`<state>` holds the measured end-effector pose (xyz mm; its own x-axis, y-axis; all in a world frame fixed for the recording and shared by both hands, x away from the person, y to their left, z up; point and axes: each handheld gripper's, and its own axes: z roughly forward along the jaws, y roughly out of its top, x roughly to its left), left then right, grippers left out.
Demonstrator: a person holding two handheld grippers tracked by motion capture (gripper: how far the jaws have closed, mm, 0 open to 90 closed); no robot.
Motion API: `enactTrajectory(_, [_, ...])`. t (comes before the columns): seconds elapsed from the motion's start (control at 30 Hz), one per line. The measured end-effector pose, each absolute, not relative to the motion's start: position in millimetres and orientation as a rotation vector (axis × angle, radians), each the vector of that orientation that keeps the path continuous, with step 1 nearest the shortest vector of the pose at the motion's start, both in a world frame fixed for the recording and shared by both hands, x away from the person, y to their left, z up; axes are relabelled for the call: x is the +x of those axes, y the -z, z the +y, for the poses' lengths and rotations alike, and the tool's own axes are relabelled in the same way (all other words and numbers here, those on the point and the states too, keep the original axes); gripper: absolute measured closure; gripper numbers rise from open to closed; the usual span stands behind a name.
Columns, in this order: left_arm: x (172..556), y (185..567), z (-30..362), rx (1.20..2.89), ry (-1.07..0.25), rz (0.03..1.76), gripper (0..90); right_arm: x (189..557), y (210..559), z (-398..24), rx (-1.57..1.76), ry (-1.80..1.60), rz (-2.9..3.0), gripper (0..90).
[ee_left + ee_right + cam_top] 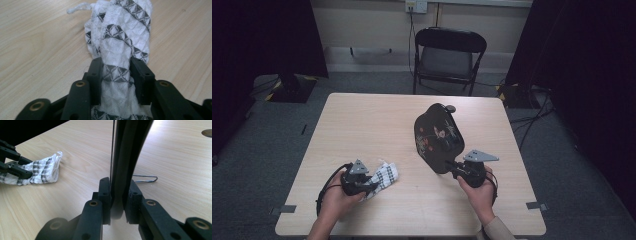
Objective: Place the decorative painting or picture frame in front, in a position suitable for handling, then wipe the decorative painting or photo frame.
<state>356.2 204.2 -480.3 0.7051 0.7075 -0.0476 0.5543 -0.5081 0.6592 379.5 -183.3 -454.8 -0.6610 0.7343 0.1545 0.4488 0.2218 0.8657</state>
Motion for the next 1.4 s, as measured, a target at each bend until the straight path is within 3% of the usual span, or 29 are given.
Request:
enactTrajectory(0.17, [355.7, 478.1, 201.4, 2.254, -0.290, 0.991, 72.1, 380.2, 454.7, -183.6, 1.114, -1.422, 2.213, 78.0])
enactTrajectory(0.77, [358.4, 468.1, 195.7, 2.173, -0.216, 1.056, 74.6, 382.9, 453.9, -184.1, 1.139, -1.430, 2.219, 78.5])
enactTrajectory(1.4, [397.7, 410.5, 178.9, 2.058, -0.258, 1.071, 74.6, 382.2, 453.3, -182.8, 1.141, -1.414, 2.219, 78.7])
